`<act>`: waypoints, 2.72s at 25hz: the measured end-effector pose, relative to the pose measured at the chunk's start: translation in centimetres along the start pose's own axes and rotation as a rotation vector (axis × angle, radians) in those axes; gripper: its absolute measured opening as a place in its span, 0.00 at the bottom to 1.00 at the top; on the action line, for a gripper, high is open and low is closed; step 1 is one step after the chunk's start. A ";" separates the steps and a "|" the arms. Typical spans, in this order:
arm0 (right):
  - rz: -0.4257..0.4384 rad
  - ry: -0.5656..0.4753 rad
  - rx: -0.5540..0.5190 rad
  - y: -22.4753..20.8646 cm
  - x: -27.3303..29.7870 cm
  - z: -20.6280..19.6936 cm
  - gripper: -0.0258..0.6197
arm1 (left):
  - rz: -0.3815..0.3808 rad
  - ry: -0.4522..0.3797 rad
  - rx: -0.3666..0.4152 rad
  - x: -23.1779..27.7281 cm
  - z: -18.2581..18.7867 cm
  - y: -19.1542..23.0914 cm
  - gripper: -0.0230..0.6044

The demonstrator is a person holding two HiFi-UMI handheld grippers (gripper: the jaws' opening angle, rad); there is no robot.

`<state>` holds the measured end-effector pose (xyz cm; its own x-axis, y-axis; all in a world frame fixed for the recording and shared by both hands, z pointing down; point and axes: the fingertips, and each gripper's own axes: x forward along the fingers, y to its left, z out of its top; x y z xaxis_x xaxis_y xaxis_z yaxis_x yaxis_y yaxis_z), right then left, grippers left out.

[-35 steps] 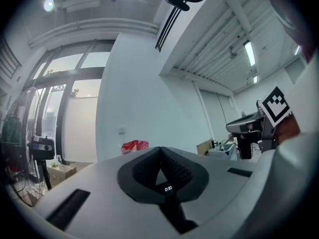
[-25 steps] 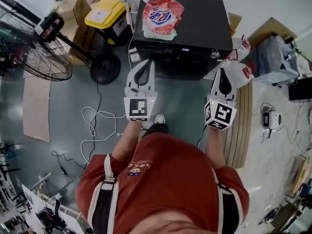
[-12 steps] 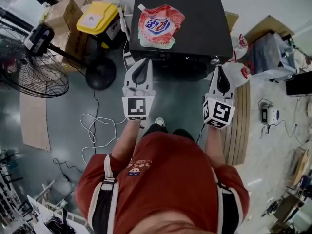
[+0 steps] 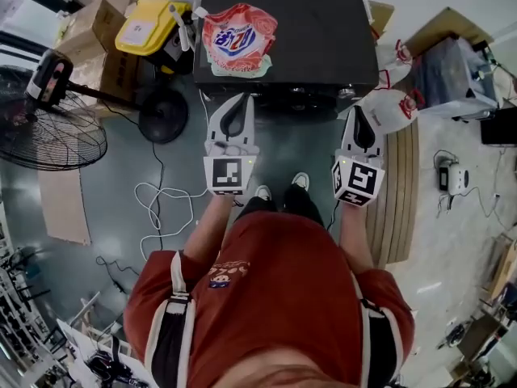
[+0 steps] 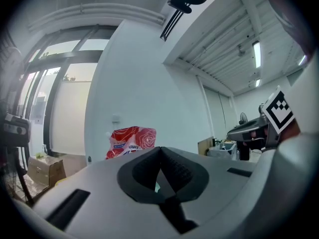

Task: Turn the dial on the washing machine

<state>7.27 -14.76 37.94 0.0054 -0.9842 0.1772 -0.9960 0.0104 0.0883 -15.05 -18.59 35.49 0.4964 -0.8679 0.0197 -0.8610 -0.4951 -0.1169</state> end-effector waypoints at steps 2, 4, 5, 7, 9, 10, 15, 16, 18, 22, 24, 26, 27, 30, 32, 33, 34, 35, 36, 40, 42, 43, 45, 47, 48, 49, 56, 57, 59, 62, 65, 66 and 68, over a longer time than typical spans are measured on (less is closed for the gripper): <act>0.013 0.008 0.013 -1.5 0.6 -0.9 0.07 | 0.004 0.001 0.000 1.1 -0.1 -1.7 0.05; 0.032 0.020 0.025 -2.8 1.2 -1.9 0.07 | 0.008 0.004 0.001 2.0 -0.5 -3.3 0.05; 0.042 0.026 0.027 -3.4 1.6 -2.5 0.07 | 0.011 0.009 0.005 2.4 -0.8 -4.1 0.05; 0.063 0.039 0.030 -4.5 2.6 -3.6 0.07 | 0.019 0.022 0.008 3.2 -1.4 -5.5 0.05; 0.086 0.048 0.040 -5.6 3.5 -4.9 0.07 | 0.029 0.035 0.001 3.9 -2.0 -7.0 0.05; 0.099 0.051 0.044 -6.1 3.9 -5.5 0.09 | 0.033 0.042 0.000 4.2 -2.3 -7.7 0.05; 0.168 0.086 0.050 -7.5 5.2 -8.7 0.12 | 0.060 0.082 0.008 4.9 -4.1 -10.3 0.05; 0.180 0.099 0.056 -7.7 5.4 -9.4 0.13 | 0.068 0.088 0.011 4.8 -4.3 -10.8 0.05; 0.198 0.124 0.071 -7.9 5.9 -10.8 0.13 | 0.081 0.095 0.016 4.7 -4.7 -11.6 0.05; 0.241 0.181 0.093 -7.4 6.9 -13.6 0.18 | 0.086 0.102 -0.005 4.6 -5.8 -12.6 0.05; 0.252 0.204 0.104 -7.0 7.6 -14.7 0.21 | 0.085 0.120 -0.004 4.6 -6.8 -12.6 0.05; 0.245 0.220 0.106 -6.9 8.2 -15.6 0.24 | 0.082 0.137 0.003 4.6 -7.8 -12.4 0.05; 0.241 0.229 0.109 -6.7 8.5 -16.1 0.26 | 0.078 0.144 0.005 4.5 -8.3 -12.4 0.05; 0.246 0.274 0.144 -6.1 9.6 -17.9 0.36 | 0.067 0.160 0.004 4.6 -9.5 -12.2 0.05; 0.234 0.298 0.180 -6.1 10.5 -19.0 0.40 | 0.055 0.170 0.008 4.8 -10.2 -12.1 0.05; 0.222 0.307 0.201 -6.3 10.9 -19.5 0.41 | 0.049 0.171 0.006 4.9 -10.5 -12.0 0.05; 0.209 0.315 0.228 -6.5 11.2 -20.0 0.42 | 0.044 0.171 0.001 5.0 -10.7 -12.0 0.05; 0.196 0.323 0.261 -6.8 11.5 -20.5 0.43 | 0.042 0.170 -0.005 5.1 -10.9 -11.9 0.05; 0.185 0.329 0.298 -7.0 11.7 -20.9 0.44 | 0.042 0.171 -0.009 5.1 -11.0 -11.8 0.05; 0.169 0.357 0.449 -7.5 12.7 -22.6 0.52 | 0.035 0.173 -0.016 5.2 -11.5 -11.6 0.05; 0.168 0.362 0.518 -7.5 13.3 -23.2 0.54 | 0.028 0.178 -0.018 5.2 -11.9 -11.7 0.05; 0.168 0.362 0.548 -7.5 13.6 -23.4 0.54 | 0.025 0.184 -0.016 5.1 -12.1 -11.7 0.05; 0.172 0.362 0.597 -7.5 14.1 -23.6 0.55 | 0.018 0.197 -0.012 5.0 -12.5 -11.9 0.05; 0.174 0.366 0.628 -7.3 14.5 -23.9 0.55 | 0.011 0.207 -0.010 4.9 -12.8 -12.0 0.05; 0.173 0.368 0.638 -7.2 14.6 -24.1 0.55 | 0.008 0.209 -0.011 5.0 -13.0 -12.0 0.05; 0.171 0.369 0.647 -7.1 14.8 -24.2 0.55 | 0.005 0.211 -0.012 5.0 -13.0 -11.9 0.05; 0.142 0.365 0.709 -7.6 15.3 -24.7 0.48 | -0.015 0.225 -0.010 5.4 -13.5 -11.8 0.05; 0.145 0.361 0.713 -7.6 15.3 -24.6 0.47 | -0.016 0.225 -0.010 5.4 -13.4 -11.8 0.05; 0.151 0.352 0.713 -7.6 15.3 -24.3 0.47 | -0.020 0.220 -0.008 5.5 -13.3 -11.8 0.05; 0.153 0.348 0.707 -7.6 15.3 -24.2 0.47 | -0.021 0.207 -0.005 5.6 -13.0 -11.8 0.05; 0.155 0.344 0.698 -7.6 15.2 -24.1 0.46 | -0.011 0.219 0.002 5.4 -13.2 -11.6 0.05; 0.156 0.345 0.698 -7.6 15.2 -24.1 0.46 | -0.009 0.224 0.001 5.3 -13.3 -11.6 0.05; 0.160 0.349 0.706 -7.5 15.1 -24.3 0.46 | -0.011 0.229 -0.004 5.2 -13.4 -11.7 0.05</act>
<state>16.98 -25.42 63.80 -0.2306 -0.8668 0.4420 -0.8074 -0.0831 -0.5842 -3.91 -17.82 50.21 0.4676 -0.8492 0.2456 -0.8565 -0.5039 -0.1119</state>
